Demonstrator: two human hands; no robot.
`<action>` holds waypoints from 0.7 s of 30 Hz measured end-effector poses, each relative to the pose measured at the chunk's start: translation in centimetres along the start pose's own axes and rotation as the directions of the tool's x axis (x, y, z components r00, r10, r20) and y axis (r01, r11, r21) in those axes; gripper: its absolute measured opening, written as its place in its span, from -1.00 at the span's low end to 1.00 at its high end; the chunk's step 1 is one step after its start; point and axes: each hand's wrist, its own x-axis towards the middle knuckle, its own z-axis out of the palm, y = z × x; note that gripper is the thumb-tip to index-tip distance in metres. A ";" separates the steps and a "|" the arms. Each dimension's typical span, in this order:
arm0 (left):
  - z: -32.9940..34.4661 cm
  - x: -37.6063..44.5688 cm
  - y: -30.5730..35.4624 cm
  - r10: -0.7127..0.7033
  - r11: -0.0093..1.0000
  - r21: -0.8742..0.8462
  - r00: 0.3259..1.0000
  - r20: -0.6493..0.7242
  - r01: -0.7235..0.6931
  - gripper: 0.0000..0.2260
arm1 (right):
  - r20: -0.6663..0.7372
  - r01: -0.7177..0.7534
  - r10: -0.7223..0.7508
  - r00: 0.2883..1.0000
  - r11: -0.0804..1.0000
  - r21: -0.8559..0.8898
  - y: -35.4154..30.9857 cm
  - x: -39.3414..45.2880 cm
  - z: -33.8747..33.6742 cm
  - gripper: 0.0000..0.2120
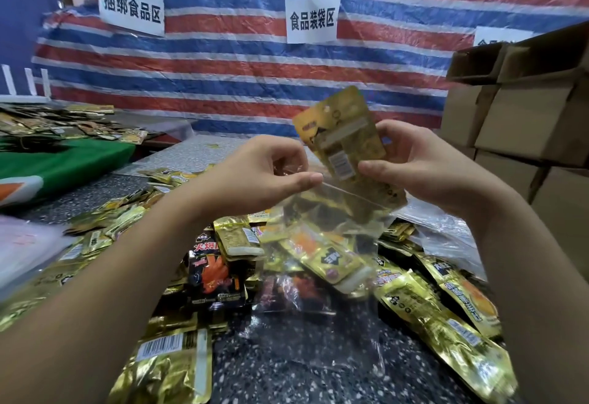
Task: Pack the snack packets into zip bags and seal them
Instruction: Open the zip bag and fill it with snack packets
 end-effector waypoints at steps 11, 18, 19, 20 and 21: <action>0.0 0.1 -0.1 -0.093 0.987 -0.137 0.991 -0.095 0.080 -0.89 | 0.049 -0.078 0.081 0.996 0.995 -0.063 0.2 -0.5 -0.4 -0.57; 0.3 0.2 -0.1 -0.131 0.957 -0.281 0.968 -0.213 0.067 -0.70 | 0.067 -0.096 0.099 0.993 0.994 -0.057 0.7 -0.6 -1.0 -0.60; 0.4 0.2 -0.1 -0.119 0.960 -0.275 0.966 -0.229 0.053 -0.62 | 0.069 -0.093 0.096 0.993 0.994 -0.056 0.7 -0.6 -1.0 -0.61; 0.5 0.2 -0.1 -0.111 0.963 -0.267 0.964 -0.240 0.044 -0.58 | 0.068 -0.087 0.090 0.994 0.995 -0.052 0.7 -0.6 -1.0 -0.61; 0.6 0.3 -0.1 -0.107 0.963 -0.265 0.963 -0.248 0.038 -0.58 | 0.067 -0.080 0.083 0.994 0.996 -0.048 0.7 -0.6 -1.0 -0.61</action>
